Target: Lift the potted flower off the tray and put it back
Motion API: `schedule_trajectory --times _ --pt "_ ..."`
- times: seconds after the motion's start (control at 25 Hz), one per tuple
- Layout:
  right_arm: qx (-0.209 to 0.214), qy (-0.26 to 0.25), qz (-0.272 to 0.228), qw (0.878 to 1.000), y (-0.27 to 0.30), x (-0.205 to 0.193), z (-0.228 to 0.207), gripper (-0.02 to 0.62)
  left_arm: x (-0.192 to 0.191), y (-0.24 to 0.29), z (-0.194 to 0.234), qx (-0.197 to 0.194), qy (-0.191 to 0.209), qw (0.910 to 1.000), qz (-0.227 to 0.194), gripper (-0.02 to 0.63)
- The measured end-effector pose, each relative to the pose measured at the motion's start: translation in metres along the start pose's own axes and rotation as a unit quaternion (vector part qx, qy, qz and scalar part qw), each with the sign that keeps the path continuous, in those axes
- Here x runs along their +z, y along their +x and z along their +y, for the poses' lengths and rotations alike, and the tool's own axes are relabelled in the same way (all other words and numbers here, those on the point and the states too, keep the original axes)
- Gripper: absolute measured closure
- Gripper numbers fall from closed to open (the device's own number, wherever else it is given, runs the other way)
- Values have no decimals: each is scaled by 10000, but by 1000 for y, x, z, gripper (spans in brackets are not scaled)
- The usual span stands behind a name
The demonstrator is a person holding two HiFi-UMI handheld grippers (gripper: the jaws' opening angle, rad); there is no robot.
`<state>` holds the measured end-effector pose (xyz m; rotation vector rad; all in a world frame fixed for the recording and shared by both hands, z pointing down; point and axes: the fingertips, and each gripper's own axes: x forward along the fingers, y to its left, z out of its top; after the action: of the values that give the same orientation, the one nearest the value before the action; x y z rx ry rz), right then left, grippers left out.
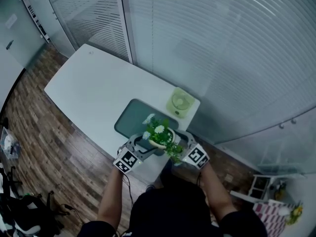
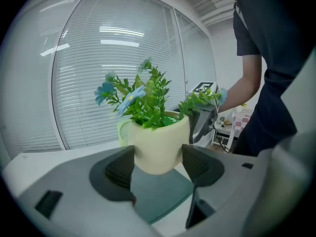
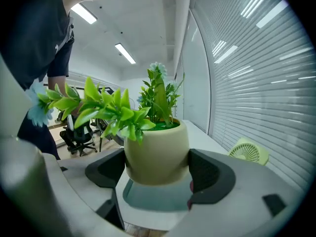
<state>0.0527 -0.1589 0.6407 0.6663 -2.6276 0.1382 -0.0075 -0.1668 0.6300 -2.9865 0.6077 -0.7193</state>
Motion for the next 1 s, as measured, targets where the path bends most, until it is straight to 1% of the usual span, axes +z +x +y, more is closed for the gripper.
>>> schedule_trajectory --times 0.28,0.6,1.0 --pt "34 -103 -225 9997 -13 15 31 224 11 -28 -22 56 77 9999 -139 311" --pt "11 -65 -537 9985 -31 33 72 224 26 -65 -54 90 196 9992 -339 311" --pt "-79 -88 -611 9981 -44 39 111 224 27 -92 -83 -7 220 9984 -517 311"
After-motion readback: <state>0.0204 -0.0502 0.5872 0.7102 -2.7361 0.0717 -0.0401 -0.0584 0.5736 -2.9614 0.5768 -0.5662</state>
